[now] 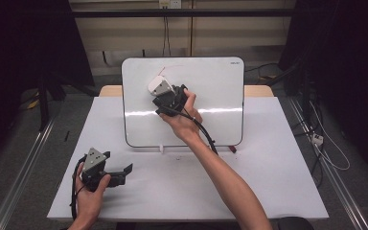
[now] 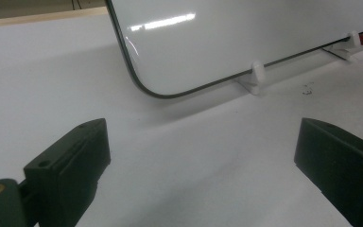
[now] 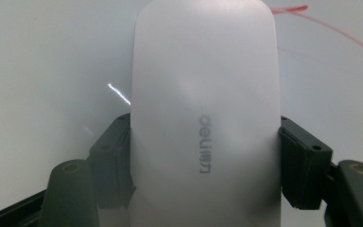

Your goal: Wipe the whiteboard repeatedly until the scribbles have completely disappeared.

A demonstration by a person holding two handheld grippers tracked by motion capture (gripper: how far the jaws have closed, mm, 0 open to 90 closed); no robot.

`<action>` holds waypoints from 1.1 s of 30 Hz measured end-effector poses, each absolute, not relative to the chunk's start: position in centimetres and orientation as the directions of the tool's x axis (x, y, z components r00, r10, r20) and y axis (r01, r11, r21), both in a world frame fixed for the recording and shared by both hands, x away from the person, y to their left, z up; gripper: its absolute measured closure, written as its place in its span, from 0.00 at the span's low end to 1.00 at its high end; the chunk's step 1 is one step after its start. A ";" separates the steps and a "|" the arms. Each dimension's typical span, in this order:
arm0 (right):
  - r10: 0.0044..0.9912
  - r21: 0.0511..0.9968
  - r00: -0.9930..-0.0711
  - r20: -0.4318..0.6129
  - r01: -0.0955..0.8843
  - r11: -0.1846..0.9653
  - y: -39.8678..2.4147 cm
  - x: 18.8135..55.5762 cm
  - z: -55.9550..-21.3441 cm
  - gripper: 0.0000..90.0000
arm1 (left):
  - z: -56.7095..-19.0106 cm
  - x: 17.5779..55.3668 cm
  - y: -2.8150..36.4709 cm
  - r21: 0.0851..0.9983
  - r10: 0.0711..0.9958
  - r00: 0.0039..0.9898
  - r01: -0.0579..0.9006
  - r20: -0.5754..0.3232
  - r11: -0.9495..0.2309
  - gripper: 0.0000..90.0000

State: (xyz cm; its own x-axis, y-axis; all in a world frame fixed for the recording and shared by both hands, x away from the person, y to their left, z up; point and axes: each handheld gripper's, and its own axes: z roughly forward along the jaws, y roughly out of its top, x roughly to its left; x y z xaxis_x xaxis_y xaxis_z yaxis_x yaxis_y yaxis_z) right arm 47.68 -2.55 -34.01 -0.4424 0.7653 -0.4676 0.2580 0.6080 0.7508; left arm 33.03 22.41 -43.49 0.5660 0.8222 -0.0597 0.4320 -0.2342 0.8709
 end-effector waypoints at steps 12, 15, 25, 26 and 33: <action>0.775 0.762 -0.439 -0.456 0.257 0.594 -2.3 48.1 -33.6 0.35 | -43.5 33.0 22.4 0.871 0.823 0.564 0.433 -0.062 -0.231 0.05; 0.774 0.760 -0.436 -0.460 0.257 0.597 -2.2 48.2 -33.4 0.35 | -43.5 33.0 22.5 0.872 0.822 0.566 0.431 -0.060 -0.233 0.05; 0.779 0.765 -0.435 -0.451 0.262 0.589 -2.0 49.1 -32.3 0.35 | -43.5 32.9 22.6 0.874 0.824 0.563 0.431 -0.063 -0.227 0.05; 0.780 0.765 -0.434 -0.450 0.263 0.588 -2.1 49.2 -32.2 0.35 | -43.5 32.9 22.6 0.873 0.824 0.563 0.431 -0.062 -0.228 0.05; 0.789 0.773 -0.425 -0.443 0.265 0.577 -2.2 49.4 -31.8 0.35 | -43.5 32.8 22.6 0.873 0.825 0.562 0.432 -0.064 -0.226 0.05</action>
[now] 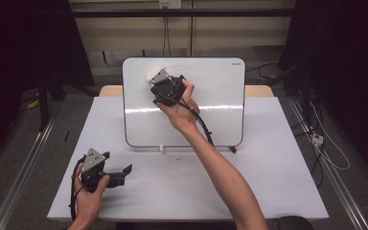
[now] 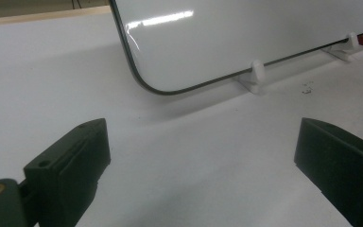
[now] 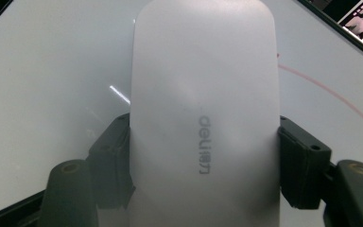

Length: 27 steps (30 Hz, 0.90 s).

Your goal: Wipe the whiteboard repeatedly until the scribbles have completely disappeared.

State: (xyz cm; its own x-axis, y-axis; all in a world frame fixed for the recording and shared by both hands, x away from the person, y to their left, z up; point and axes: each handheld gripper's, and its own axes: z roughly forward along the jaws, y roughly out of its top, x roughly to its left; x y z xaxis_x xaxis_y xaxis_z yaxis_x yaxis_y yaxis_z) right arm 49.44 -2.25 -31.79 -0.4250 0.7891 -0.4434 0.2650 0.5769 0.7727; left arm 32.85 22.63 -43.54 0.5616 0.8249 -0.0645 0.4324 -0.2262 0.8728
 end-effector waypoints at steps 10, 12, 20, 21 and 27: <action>0.804 0.785 -0.407 -0.433 0.268 0.558 -3.3 49.6 -31.3 0.35 | -43.5 32.7 22.8 0.872 0.827 0.558 0.435 -0.067 -0.223 0.05; 0.814 0.789 -0.395 -0.426 0.278 0.548 -3.8 49.7 -31.1 0.35 | -43.5 32.7 22.9 0.873 0.828 0.558 0.433 -0.065 -0.224 0.05; 0.846 0.805 -0.351 -0.402 0.305 0.509 -6.3 50.0 -30.4 0.35 | -43.5 32.7 22.8 0.873 0.827 0.559 0.433 -0.063 -0.226 0.05; 0.853 0.809 -0.342 -0.394 0.311 0.499 -6.8 50.0 -30.4 0.35 | -43.5 32.7 22.8 0.872 0.828 0.558 0.435 -0.064 -0.226 0.05; 0.885 0.828 -0.297 -0.358 0.338 0.448 -9.5 50.0 -30.0 0.35 | -43.5 32.8 22.7 0.871 0.826 0.560 0.435 -0.061 -0.231 0.05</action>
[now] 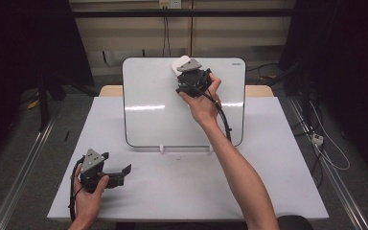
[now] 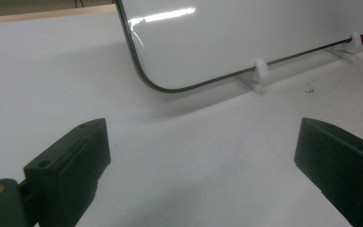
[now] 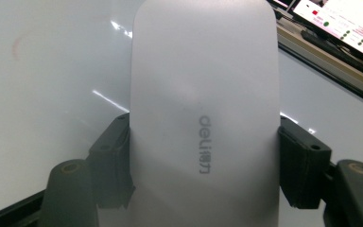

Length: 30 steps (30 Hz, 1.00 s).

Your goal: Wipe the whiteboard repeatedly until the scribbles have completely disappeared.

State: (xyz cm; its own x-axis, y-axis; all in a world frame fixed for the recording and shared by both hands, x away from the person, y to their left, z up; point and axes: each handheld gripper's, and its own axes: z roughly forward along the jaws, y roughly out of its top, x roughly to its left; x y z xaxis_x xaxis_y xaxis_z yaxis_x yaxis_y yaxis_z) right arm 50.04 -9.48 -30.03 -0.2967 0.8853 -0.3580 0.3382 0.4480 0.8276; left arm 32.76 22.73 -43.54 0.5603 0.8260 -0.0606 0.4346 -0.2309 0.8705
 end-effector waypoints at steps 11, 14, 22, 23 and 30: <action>0.891 0.829 -0.277 -0.359 0.344 0.441 -9.1 49.9 -30.2 0.35 | -43.6 32.9 22.5 0.869 0.825 0.562 0.436 -0.059 -0.235 0.05; 0.877 0.818 -0.297 -0.377 0.337 0.466 -8.3 49.7 -30.5 0.35 | -43.5 32.9 22.5 0.870 0.824 0.563 0.434 -0.059 -0.234 0.05; 0.817 0.779 -0.385 -0.429 0.300 0.550 -4.7 48.5 -32.5 0.35 | -43.5 32.9 22.4 0.870 0.823 0.565 0.432 -0.057 -0.237 0.05; 0.808 0.773 -0.395 -0.437 0.294 0.562 -4.2 48.3 -32.7 0.35 | -43.5 32.9 22.4 0.870 0.823 0.565 0.432 -0.057 -0.237 0.05; 0.766 0.746 -0.434 -0.474 0.264 0.611 -1.2 47.5 -34.0 0.35 | -43.5 32.9 22.5 0.871 0.825 0.563 0.432 -0.057 -0.235 0.05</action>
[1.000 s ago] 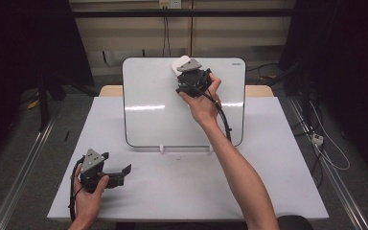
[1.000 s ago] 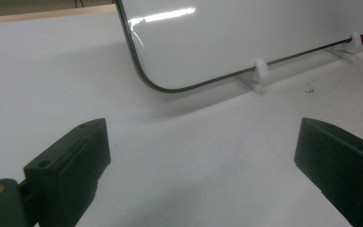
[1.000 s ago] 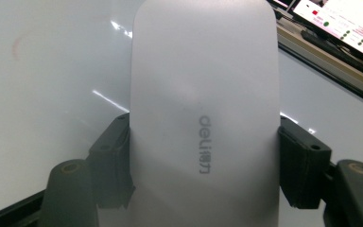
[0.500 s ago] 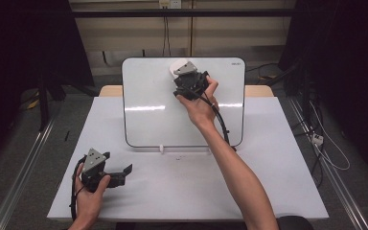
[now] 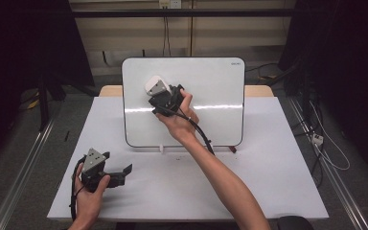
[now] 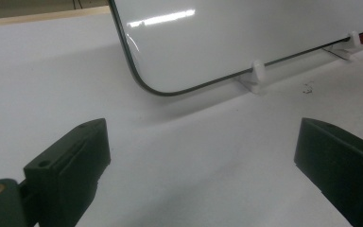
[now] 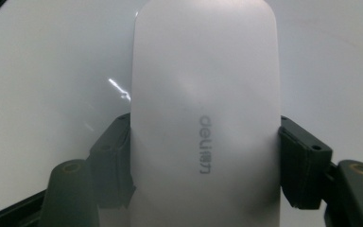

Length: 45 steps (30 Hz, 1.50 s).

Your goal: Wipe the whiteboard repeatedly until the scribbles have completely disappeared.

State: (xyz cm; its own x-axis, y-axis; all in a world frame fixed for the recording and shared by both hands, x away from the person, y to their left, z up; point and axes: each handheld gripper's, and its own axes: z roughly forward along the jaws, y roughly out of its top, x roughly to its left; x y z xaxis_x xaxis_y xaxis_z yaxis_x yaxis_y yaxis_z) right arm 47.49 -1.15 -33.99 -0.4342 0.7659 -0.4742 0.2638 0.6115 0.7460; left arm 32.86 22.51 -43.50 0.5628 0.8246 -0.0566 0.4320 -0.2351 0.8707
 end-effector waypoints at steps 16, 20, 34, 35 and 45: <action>0.778 0.756 -0.426 -0.462 0.270 0.596 0.1 48.2 -33.4 0.35 | -43.4 32.8 22.5 0.873 0.823 0.565 0.427 -0.055 -0.234 0.05; 0.781 0.756 -0.418 -0.464 0.273 0.595 0.4 48.6 -33.1 0.35 | -43.5 32.8 22.7 0.873 0.824 0.564 0.429 -0.058 -0.233 0.05; 0.817 0.769 -0.373 -0.440 0.314 0.558 -0.7 49.3 -31.8 0.35 | -43.5 32.7 22.8 0.875 0.827 0.559 0.430 -0.063 -0.224 0.05; 0.821 0.770 -0.371 -0.435 0.320 0.552 -1.0 49.4 -31.6 0.35 | -43.5 32.7 22.8 0.874 0.827 0.559 0.430 -0.064 -0.224 0.05; 0.875 0.803 -0.311 -0.372 0.365 0.471 -4.7 49.9 -30.6 0.35 | -43.5 32.7 22.8 0.873 0.825 0.562 0.430 -0.058 -0.231 0.05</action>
State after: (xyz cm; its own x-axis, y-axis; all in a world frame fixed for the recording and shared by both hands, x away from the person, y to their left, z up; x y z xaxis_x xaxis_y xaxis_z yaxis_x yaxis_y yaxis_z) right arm 49.87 -4.71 -30.64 -0.3108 0.8746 -0.3722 0.3649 0.4714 0.8029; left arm 32.73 22.75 -43.46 0.5621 0.8250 -0.0584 0.4298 -0.2311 0.8729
